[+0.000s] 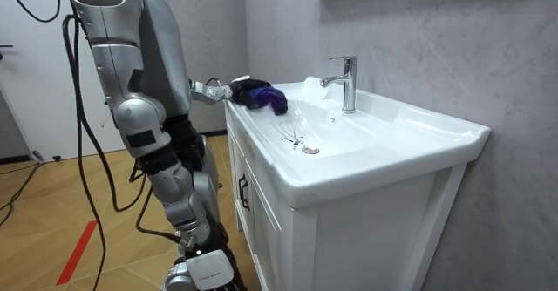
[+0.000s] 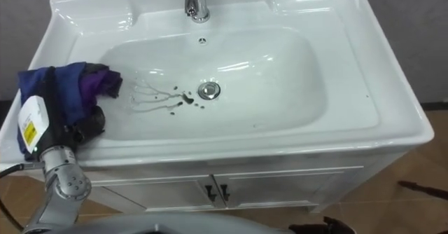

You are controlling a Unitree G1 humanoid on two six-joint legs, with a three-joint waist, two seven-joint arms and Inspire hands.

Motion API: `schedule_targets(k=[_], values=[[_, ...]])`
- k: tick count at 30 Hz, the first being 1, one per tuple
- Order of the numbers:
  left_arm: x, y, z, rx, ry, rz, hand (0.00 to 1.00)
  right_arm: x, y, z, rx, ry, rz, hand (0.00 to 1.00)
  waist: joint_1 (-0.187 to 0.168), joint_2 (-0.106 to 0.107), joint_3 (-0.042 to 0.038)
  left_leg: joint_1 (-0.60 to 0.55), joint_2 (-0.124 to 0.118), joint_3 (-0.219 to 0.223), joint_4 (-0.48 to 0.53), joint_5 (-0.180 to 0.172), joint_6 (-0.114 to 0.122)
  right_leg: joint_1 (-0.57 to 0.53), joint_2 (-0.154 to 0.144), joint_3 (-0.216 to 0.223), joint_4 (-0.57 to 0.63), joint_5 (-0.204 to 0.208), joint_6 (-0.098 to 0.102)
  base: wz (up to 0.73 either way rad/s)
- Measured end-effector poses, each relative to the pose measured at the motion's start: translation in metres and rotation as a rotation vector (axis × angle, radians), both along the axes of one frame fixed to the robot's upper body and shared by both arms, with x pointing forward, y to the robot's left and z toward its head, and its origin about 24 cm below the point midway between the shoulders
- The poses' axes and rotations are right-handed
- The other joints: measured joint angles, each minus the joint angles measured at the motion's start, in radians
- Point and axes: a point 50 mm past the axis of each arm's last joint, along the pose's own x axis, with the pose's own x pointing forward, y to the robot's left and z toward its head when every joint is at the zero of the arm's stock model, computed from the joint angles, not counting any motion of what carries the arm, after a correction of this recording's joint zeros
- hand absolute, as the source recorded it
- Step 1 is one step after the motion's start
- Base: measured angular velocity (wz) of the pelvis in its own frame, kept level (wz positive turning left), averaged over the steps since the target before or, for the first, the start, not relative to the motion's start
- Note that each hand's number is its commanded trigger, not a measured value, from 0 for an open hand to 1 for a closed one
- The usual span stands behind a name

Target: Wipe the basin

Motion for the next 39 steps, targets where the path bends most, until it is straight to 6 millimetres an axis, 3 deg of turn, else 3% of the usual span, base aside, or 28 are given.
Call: schedule_targets(k=[12,28,35,39], values=[[-0.004,0.018,0.005,0.038,-0.015,0.064,1.0,-0.003,-0.001,0.0,-0.004,0.007,-0.003,0.0,0.0,0.003,-0.0017,0.009,0.0,0.002,-0.003,0.0,0.0,0.007,0.0,-0.001,0.0,0.0,0.0,0.0],[-0.004,0.02,0.005,0.034,-0.017,0.078,1.0,-0.003,-0.002,0.0,-0.004,0.007,-0.001,0.0,0.001,0.003,-0.0015,0.01,-0.001,0.004,-0.002,0.0,0.0,0.008,-0.001,0.0,-0.004,-0.002,0.001,0.0],[0.003,0.016,0.007,0.022,-0.036,0.072,1.0,0.0,0.0,0.0,-0.006,0.006,0.024,0.0,0.018,-0.001,-0.0002,0.001,-0.001,0.002,0.005,0.0,0.0,-0.001,-0.002,0.001,-0.004,-0.003,0.001,0.0],[0.009,0.014,0.012,0.01,-0.065,0.066,1.0,0.009,0.003,0.0,-0.003,-0.001,0.075,0.0,0.019,-0.015,0.0051,-0.013,-0.003,-0.009,0.013,0.0,0.0,-0.005,-0.003,-0.012,-0.005,-0.004,0.002,0.07]])
